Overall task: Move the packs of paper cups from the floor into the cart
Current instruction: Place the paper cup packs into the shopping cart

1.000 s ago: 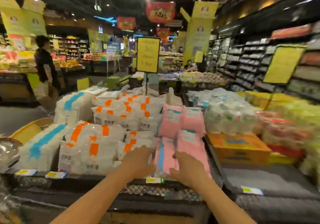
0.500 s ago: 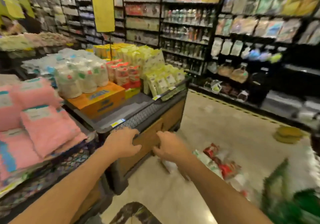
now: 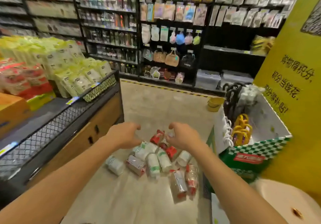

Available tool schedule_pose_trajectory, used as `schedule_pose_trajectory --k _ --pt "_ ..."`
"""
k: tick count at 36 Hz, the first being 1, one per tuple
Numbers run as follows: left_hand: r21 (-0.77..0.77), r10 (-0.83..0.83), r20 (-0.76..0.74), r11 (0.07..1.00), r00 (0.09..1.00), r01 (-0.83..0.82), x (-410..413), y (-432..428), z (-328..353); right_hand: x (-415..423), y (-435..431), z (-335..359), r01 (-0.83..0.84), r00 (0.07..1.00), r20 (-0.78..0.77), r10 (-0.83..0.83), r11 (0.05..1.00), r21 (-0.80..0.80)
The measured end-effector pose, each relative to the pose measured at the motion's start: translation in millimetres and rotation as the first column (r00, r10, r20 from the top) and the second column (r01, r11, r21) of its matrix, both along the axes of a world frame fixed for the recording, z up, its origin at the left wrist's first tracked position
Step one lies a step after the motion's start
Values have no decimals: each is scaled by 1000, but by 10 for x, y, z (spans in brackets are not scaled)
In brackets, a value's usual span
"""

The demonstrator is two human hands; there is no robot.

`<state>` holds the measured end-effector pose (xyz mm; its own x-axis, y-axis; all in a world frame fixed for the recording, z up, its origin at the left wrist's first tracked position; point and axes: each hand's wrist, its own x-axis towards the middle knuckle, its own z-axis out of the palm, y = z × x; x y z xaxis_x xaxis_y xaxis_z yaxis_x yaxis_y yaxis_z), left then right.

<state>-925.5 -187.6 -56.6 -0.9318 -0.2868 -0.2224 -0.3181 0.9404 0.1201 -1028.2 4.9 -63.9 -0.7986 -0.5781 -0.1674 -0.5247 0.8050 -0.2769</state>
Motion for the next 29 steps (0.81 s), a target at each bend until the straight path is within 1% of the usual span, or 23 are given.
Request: schedule_pose_trajectory --k 6,9,14,18,23,26,29 --pt "43 -41 26 998 999 40 -632 126 -207 -542 174 -218 33 999 35 -34 999 21" --pt "78 -52 49 996 997 48 -916 89 -335 -805 156 -364 68 995 77 -70 997 30" --pt "122 -86 112 990 990 72 -1489 -125 -704 -1311 53 -665 145 977 152 -148 989 34" --pt "184 -112 122 979 986 89 -2022 -357 -1101 -1758 -84 -972 201 959 196 -207 978 51" --pt "307 -82 186 951 979 21 -2667 -743 -1692 -2299 -346 -1436 347 895 256 -365 931 115" --pt "327 -68 239 945 969 -14 -3023 -992 -2074 -2591 -500 -1795 372 873 275 -404 914 162" --pt "340 -10 266 936 964 -84 -3338 -1169 -2434 -2821 -589 -2224 400 850 289 -440 897 188"
